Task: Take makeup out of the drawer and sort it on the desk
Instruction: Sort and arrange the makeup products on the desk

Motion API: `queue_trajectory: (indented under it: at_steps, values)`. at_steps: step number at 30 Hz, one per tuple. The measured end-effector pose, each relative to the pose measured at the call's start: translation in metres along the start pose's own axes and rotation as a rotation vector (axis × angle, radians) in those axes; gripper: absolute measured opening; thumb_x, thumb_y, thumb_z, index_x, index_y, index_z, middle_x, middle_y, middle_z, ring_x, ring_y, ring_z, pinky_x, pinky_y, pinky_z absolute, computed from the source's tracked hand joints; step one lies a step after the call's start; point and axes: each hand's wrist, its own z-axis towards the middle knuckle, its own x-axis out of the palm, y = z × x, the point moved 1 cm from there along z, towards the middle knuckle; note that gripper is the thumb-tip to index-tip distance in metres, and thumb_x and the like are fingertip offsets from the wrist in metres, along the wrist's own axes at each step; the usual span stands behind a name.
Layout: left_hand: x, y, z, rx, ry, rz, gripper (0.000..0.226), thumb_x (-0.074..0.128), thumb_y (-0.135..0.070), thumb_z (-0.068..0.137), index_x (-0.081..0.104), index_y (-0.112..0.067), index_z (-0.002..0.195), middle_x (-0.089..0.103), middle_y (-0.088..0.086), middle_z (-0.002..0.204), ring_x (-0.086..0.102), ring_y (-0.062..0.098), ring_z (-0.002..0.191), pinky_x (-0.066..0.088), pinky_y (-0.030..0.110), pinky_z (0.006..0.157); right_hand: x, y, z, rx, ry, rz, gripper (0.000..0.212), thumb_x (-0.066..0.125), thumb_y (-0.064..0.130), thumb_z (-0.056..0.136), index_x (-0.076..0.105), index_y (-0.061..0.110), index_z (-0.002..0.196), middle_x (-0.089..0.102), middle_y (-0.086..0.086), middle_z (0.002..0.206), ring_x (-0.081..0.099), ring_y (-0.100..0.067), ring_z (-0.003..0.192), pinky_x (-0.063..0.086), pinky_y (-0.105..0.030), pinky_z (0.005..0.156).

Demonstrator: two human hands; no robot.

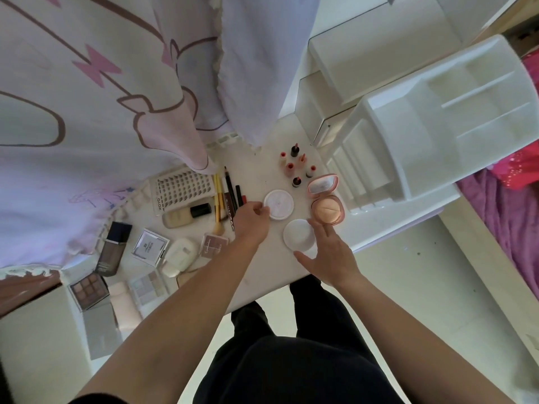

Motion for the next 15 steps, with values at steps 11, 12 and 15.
queue_trajectory:
  at_steps: [11,12,15]
  values:
    - [-0.006,0.014,-0.008,0.094,0.085,-0.052,0.035,0.054,-0.034,0.099,0.06,-0.017,0.129,0.062,-0.001,0.12,0.059,0.014,0.1,0.049,0.034,0.096,0.006,0.003,-0.002,0.05,-0.003,-0.048,0.086,0.062,0.054,0.089,0.019,0.024,0.156,0.047,-0.001,0.147,0.061,-0.028,0.116,0.052,-0.042,0.087]
    - [-0.009,0.016,-0.011,0.11,0.077,-0.043,0.032,0.055,-0.033,0.098,0.062,-0.018,0.125,0.061,-0.001,0.118,0.059,0.013,0.097,0.048,0.031,0.092,0.006,0.005,-0.002,0.052,0.002,-0.067,0.085,0.06,0.053,0.091,0.015,0.025,0.157,0.048,-0.001,0.147,0.06,-0.029,0.116,0.052,-0.042,0.087]
    - [-0.025,0.028,-0.022,0.161,0.02,0.004,0.02,0.059,-0.038,0.096,0.064,-0.019,0.099,0.066,-0.005,0.097,0.06,0.012,0.086,0.047,0.026,0.075,0.005,0.013,-0.007,0.053,-0.003,-0.108,0.087,0.058,0.05,0.092,0.007,0.026,0.159,0.046,-0.001,0.15,0.06,-0.034,0.117,0.052,-0.044,0.087]
